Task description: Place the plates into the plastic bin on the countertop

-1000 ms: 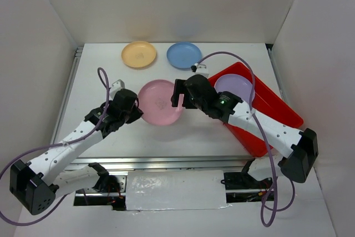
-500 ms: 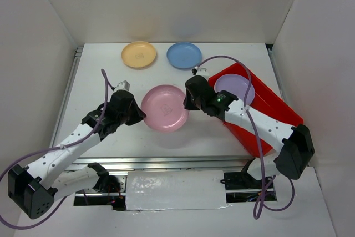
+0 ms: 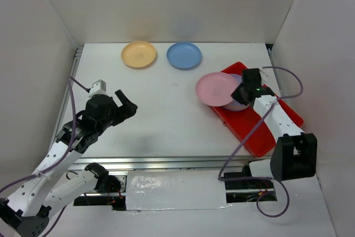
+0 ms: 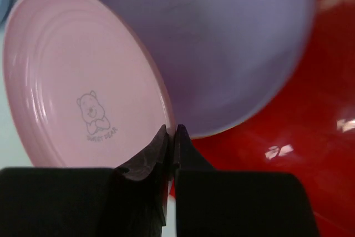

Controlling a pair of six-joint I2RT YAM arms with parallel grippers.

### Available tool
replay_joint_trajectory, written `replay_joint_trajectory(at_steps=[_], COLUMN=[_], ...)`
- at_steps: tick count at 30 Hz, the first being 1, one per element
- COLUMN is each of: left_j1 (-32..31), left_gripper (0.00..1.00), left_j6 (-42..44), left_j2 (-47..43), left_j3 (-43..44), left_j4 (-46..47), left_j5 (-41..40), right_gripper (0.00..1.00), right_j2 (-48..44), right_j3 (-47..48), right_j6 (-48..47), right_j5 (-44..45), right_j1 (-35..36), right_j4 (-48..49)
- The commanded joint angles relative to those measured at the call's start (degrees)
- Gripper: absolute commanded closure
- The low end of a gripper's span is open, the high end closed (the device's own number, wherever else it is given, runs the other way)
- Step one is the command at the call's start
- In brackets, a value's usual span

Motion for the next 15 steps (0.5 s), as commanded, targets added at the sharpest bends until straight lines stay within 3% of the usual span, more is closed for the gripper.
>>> replay_joint_trajectory(at_steps=[1, 3, 6, 14, 15], left_j1=[0.3, 0.4, 0.4, 0.3, 0.4], left_gripper=[0.01, 0.01, 0.01, 0.01, 0.01], left_j6=[2.9, 4.2, 5.6, 7.1, 7.2], left_j2=[-2.1, -2.0, -1.2, 0.6, 0.7], left_j3=[1.5, 1.5, 0.9, -2.7, -3.1], left_j4=[-3.1, -4.1, -3.7, -0.2, 0.0], left_j5=[-3.2, -2.7, -1.6, 1.7, 2.0], right_gripper=[1.00, 1.00, 1.00, 1.00, 0.96], right_j2=[-3.7, -2.0, 1.1, 5.9, 6.6], right_j3=[-5.3, -6.2, -5.6, 0.8, 1.3], right_j6=[3.6, 4.5, 4.5, 3.5, 3.2], right_j5=[-5.9, -9.2, -10.8, -13.0, -13.3], right_j1=[-12.6, -20.8, -25.3, -27.2, -27.3], right_j4=[4.3, 5.9, 7.8, 6.0, 5.8])
